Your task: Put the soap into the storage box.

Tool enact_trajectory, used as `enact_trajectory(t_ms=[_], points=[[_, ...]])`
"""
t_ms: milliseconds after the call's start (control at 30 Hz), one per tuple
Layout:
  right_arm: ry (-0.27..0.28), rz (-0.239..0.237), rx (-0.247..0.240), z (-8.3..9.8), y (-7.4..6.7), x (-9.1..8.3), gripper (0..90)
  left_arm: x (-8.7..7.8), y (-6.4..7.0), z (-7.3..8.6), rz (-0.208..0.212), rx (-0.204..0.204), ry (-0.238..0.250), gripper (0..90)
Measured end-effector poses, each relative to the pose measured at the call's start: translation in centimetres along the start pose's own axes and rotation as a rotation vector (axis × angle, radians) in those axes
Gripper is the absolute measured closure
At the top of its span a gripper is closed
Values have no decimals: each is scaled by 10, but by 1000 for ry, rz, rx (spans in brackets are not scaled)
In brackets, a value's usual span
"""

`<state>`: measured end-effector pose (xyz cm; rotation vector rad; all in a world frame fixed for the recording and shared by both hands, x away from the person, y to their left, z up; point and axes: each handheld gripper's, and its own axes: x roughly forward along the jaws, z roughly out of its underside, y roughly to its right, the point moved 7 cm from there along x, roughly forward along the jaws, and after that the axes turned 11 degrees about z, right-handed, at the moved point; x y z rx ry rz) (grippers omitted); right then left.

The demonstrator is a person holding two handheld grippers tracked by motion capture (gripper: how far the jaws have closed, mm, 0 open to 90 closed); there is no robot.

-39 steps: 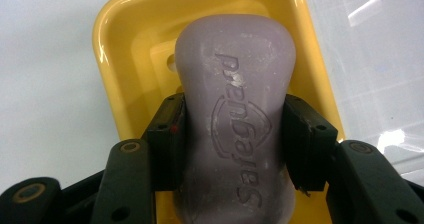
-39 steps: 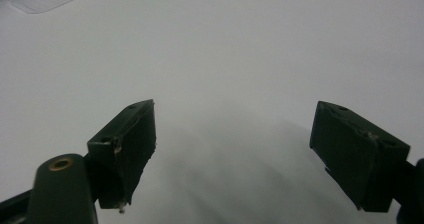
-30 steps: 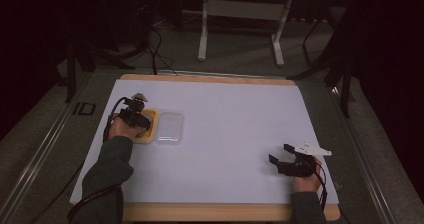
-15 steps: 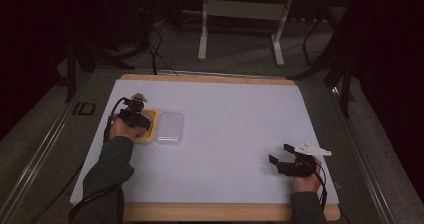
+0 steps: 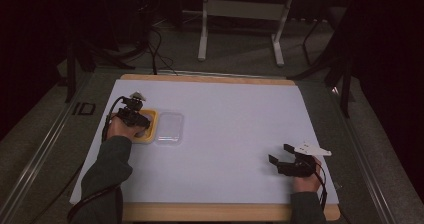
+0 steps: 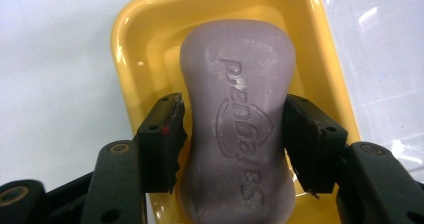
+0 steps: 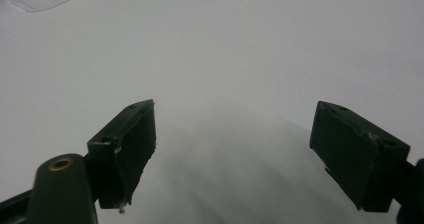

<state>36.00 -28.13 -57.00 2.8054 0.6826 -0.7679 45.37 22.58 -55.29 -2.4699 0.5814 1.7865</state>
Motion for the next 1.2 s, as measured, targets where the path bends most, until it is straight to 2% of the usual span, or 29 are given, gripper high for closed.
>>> enact_trajectory(t_ms=[133, 367, 400, 600, 733, 767, 800, 833, 933, 967, 1033, 1100, 1200], points=[[-1, 0, 1, 0, 0, 0, 182, -3, 0, 0, -10, 15, 2, 432], [-1, -1, 0, 0, 0, 0, 182, -11, 3, -3, -19, 52, 36, 413], [-1, 0, 0, 0, 0, 0, 181, -15, 5, -5, -18, 83, 65, 403], [-2, -1, -1, 0, 0, 0, 181, -23, 13, -8, -13, 137, 111, 389], [-2, -1, -2, 0, 0, 0, 182, -29, 22, -11, -8, 195, 157, 386], [-2, -3, -3, 0, 0, 0, 182, -31, 29, -12, 14, 223, 176, 379], [-2, -3, -3, 0, 0, 0, 182, -31, 29, -12, 14, 223, 176, 378], [-3, -3, -5, 0, -1, 0, 182, -33, 36, -13, 27, 264, 185, 377], [-2, -3, -5, 0, -1, 0, 182, -34, 47, -13, 42, 325, 195, 377], [-2, -3, -5, 0, -1, 0, 182, -34, 47, -13, 42, 325, 195, 377], [-2, -3, -6, 0, -1, 0, 182, -35, 54, -13, 47, 366, 216, 379], [-3, -4, -5, 0, -1, 0, 182, -35, 62, -11, 71, 385, 234, 379], [-3, -5, -5, 0, -1, 0, 182, -33, 68, -8, 80, 410, 235, 379]])
